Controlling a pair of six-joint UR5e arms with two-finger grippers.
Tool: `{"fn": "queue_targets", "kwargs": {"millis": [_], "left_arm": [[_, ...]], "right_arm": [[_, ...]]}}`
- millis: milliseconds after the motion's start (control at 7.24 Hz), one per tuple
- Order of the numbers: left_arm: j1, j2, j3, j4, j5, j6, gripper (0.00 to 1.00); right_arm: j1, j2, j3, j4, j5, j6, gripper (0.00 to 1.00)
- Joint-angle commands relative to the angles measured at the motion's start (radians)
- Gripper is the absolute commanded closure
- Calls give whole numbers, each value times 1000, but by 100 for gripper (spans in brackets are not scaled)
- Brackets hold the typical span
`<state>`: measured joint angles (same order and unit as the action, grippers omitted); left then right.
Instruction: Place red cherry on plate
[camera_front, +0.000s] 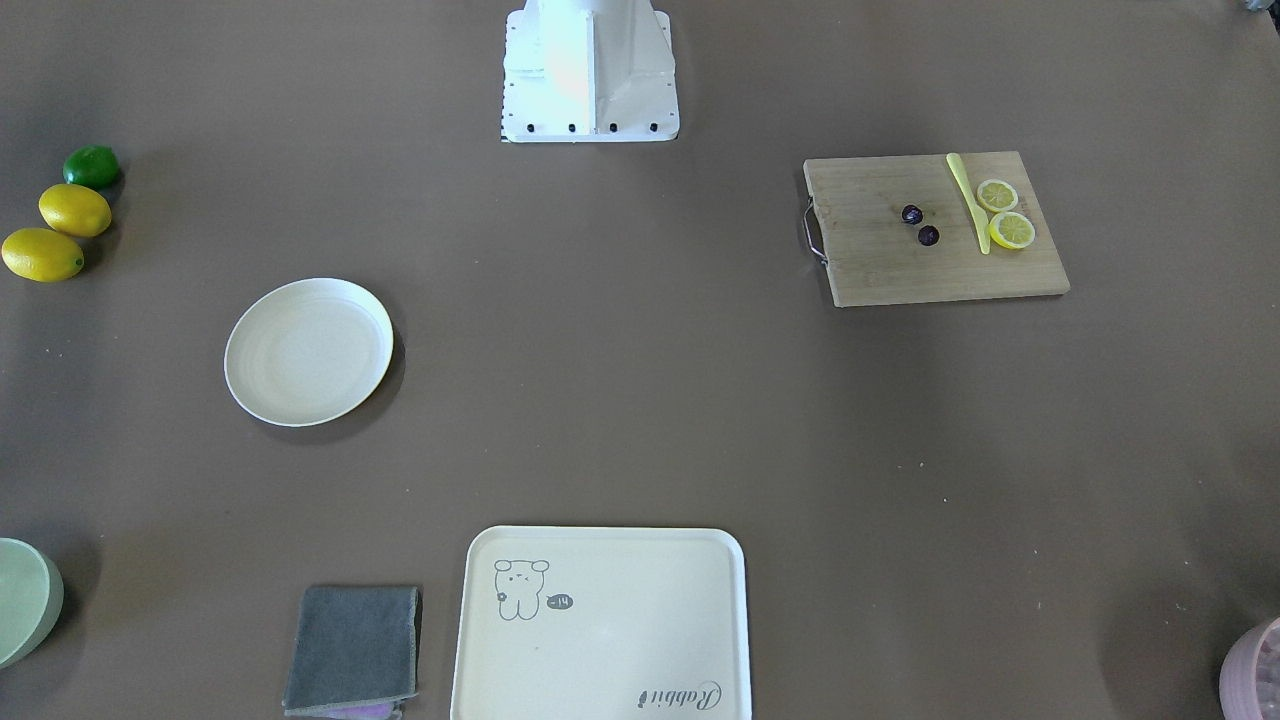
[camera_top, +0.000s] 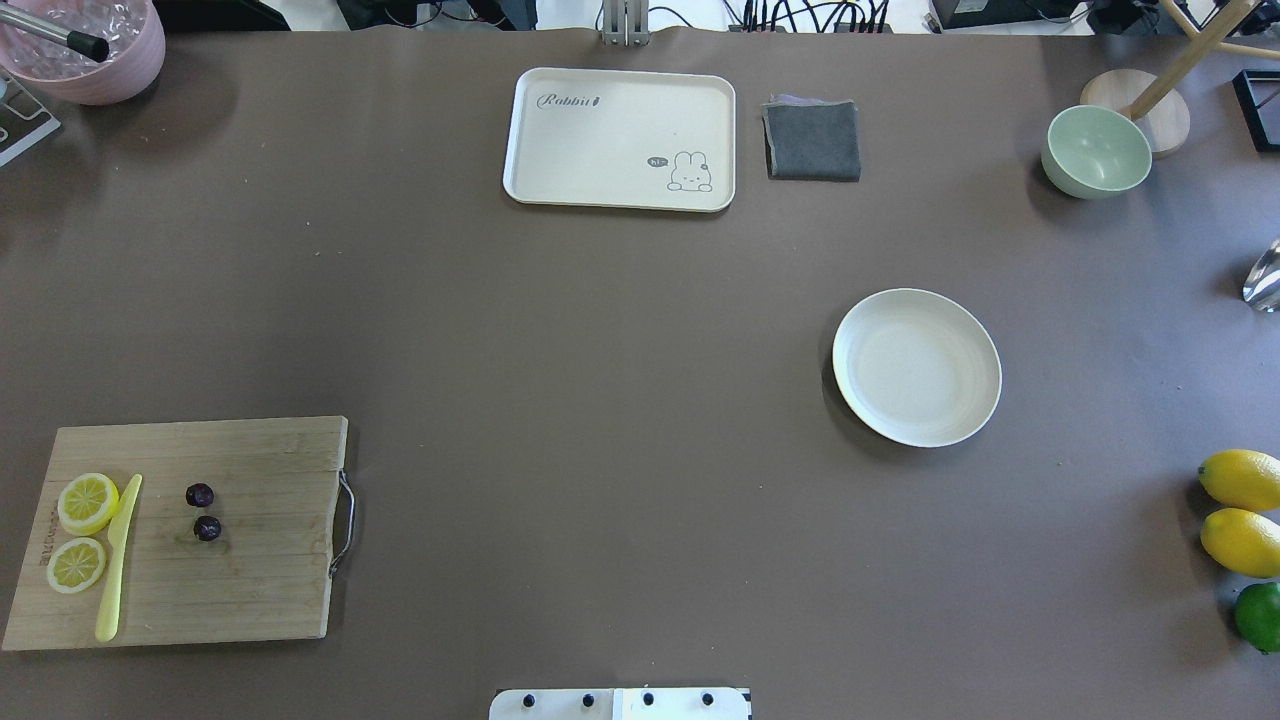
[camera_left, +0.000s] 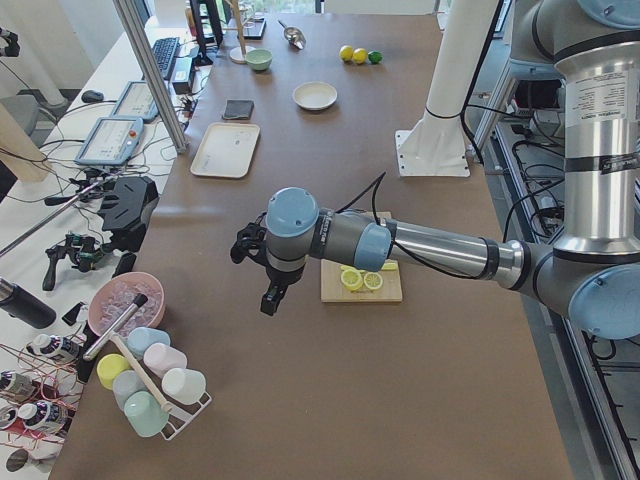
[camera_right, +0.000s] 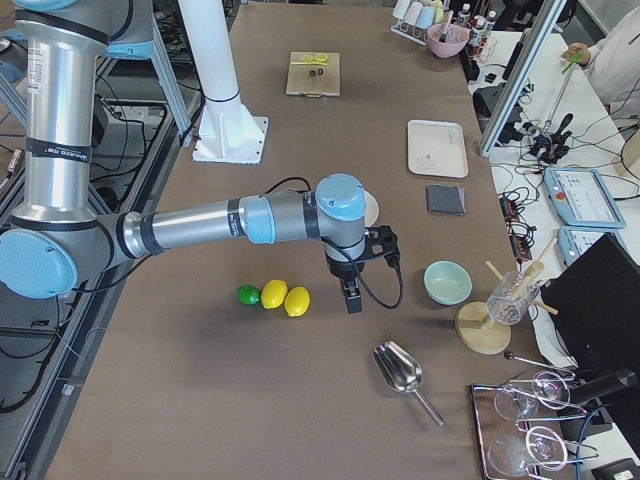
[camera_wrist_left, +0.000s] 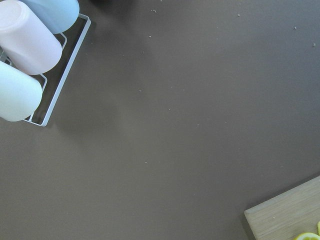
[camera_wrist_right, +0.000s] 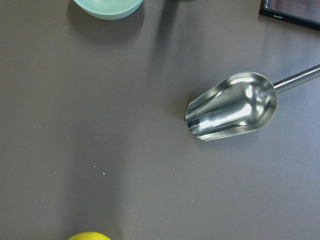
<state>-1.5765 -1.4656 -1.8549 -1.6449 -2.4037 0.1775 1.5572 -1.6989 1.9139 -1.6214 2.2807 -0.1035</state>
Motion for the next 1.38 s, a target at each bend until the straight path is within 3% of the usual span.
{"fn": "queue_targets", "kwargs": {"millis": [0,415,691,967,1244], "left_arm": [[0,8,2,-1,0,-3,3],[0,10,8,-1,-2,-33,3],[4,30,-6,-4,-20,-91,2],[59,56,-44,-86,-69,-334,2],[264,88,-58,-337,-55,-732,2]], "right_arm": [[0,-1,2,2,8,-2,0],[-2,-5,2,-5,11,7,0],[-2,-5,-4,-6,78,13,0],[-5,-5,-3,0,79,-1,0],[-5,-27,2,38,82,-2,0]]}}
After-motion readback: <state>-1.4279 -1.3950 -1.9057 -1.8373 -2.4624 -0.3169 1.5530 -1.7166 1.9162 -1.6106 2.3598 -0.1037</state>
